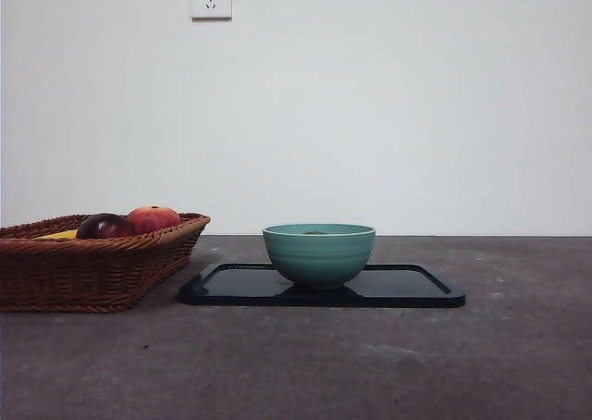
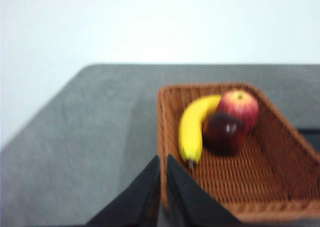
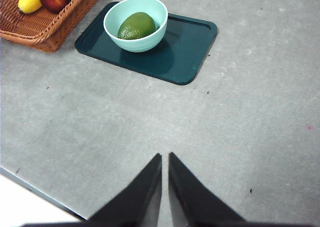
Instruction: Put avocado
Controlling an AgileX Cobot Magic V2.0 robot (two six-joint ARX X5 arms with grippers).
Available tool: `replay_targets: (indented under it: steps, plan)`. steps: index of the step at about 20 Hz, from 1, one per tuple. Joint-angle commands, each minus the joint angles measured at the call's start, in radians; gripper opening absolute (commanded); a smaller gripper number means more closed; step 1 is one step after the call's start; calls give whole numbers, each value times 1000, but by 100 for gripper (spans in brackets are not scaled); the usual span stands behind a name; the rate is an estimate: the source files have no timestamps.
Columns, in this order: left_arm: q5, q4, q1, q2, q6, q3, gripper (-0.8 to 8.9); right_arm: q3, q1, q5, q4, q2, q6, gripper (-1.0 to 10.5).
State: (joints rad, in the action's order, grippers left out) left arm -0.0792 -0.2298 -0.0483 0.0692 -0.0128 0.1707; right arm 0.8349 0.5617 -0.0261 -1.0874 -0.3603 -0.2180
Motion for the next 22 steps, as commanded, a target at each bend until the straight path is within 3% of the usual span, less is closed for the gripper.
replay_targets:
  steps: [1,6,22]
  plan:
    - [11,19,1,-42,-59,-53,18,5,6,0,11,-1,-10,19]
    - [140,37,1,-66,-50,-134,18,5,6,-1,11,-2,-10,19]
    - [127,43,1,-66,-17,-160,18,5,6,-1,11,-1,-10,19]
